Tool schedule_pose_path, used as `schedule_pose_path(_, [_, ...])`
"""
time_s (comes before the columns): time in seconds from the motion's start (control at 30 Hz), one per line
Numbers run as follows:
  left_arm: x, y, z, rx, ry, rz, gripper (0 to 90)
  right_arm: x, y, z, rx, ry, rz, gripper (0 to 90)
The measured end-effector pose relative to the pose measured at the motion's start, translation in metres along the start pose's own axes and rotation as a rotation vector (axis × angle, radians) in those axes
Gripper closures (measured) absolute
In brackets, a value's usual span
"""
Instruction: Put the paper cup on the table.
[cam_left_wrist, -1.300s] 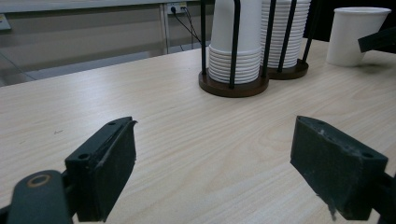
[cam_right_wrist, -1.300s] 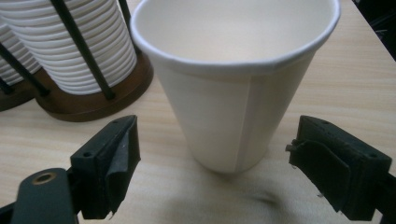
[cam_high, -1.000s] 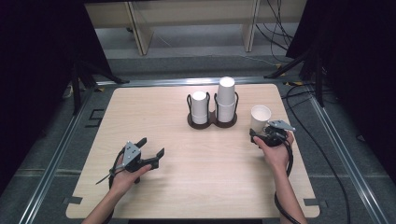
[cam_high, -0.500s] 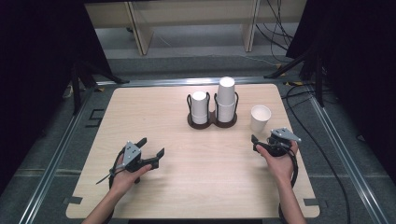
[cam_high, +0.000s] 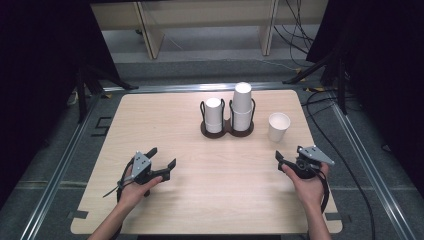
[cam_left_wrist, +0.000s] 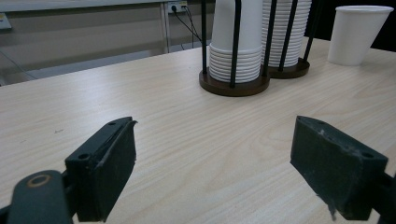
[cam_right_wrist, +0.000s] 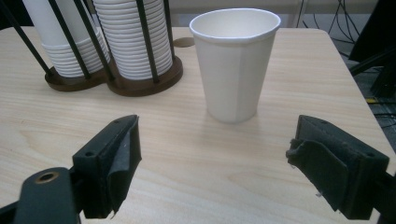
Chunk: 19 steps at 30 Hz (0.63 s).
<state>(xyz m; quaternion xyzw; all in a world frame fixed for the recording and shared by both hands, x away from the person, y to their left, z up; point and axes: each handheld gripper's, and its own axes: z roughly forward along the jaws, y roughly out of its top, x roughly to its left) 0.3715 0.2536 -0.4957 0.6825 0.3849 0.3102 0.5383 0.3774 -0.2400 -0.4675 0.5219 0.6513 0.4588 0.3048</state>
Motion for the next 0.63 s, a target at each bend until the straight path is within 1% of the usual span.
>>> schedule_pose_path(0.03, [0.0, 0.0, 0.0, 0.0, 0.0, 0.0, 13.8, -0.001, -0.001, -0.003, 0.007, 0.004, -0.004, 16.2])
schedule_pose_path(0.07, [0.0, 0.0, 0.0, 0.001, 0.0, 0.0, 13.8, -0.001, -0.002, -0.006, 0.013, -0.001, 0.009, 16.3])
schedule_pose_path(0.1, [0.0, 0.0, 0.0, 0.0, 0.0, -0.001, 13.8, -0.002, -0.004, -0.006, 0.002, 0.004, 0.01, 16.3])
schedule_pose_path(0.13, [0.0, 0.0, 0.0, 0.0, 0.0, -0.002, 13.8, -0.002, -0.006, -0.008, -0.013, 0.0, 0.004, 16.3])
schedule_pose_path(0.2, [0.0, 0.0, 0.0, 0.0, 0.0, -0.008, 13.8, -0.003, -0.009, -0.012, -0.02, 0.001, 0.001, 16.3])
schedule_pose_path(0.23, [0.0, 0.0, 0.0, -0.001, 0.0, -0.009, 13.8, -0.002, -0.01, -0.013, -0.012, 0.015, 0.021, 16.3])
schedule_pose_path(0.27, [0.0, 0.0, 0.0, 0.0, 0.001, -0.008, 13.8, -0.002, -0.012, -0.014, -0.02, 0.018, 0.019, 16.3])
schedule_pose_path(0.3, [0.0, 0.0, 0.0, 0.0, 0.001, -0.008, 13.8, -0.001, -0.014, -0.014, -0.039, 0.017, 0.029, 16.3])
schedule_pose_path(0.37, [0.0, 0.0, 0.0, 0.0, 0.001, -0.008, 13.8, -0.002, -0.017, -0.014, -0.047, 0.0, 0.017, 16.3])
schedule_pose_path(0.4, [0.0, 0.0, 0.0, 0.001, 0.001, -0.007, 13.8, -0.001, -0.018, -0.016, -0.043, 0.015, 0.037, 16.3])
schedule_pose_path(0.47, [0.0, 0.0, 0.0, 0.004, 0.0, -0.005, 13.8, -0.002, -0.02, -0.015, -0.044, -0.002, 0.003, 16.3])
schedule_pose_path(0.5, [-0.001, 0.0, 0.0, 0.005, -0.002, -0.003, 13.8, -0.001, -0.02, -0.016, -0.029, 0.009, 0.017, 16.3])
schedule_pose_path(0.53, [-0.001, 0.0, 0.0, 0.005, -0.002, -0.003, 13.8, -0.001, -0.021, -0.016, -0.04, 0.015, 0.025, 16.2])
schedule_pose_path(0.6, [0.0, 0.0, 0.001, 0.009, -0.003, -0.002, 13.8, -0.001, -0.022, -0.016, -0.031, 0.005, 0.004, 16.2])
schedule_pose_path(0.63, [0.0, 0.0, 0.002, -0.003, -0.006, -0.006, 13.8, -0.002, -0.022, -0.016, -0.036, 0.006, -0.002, 16.2])
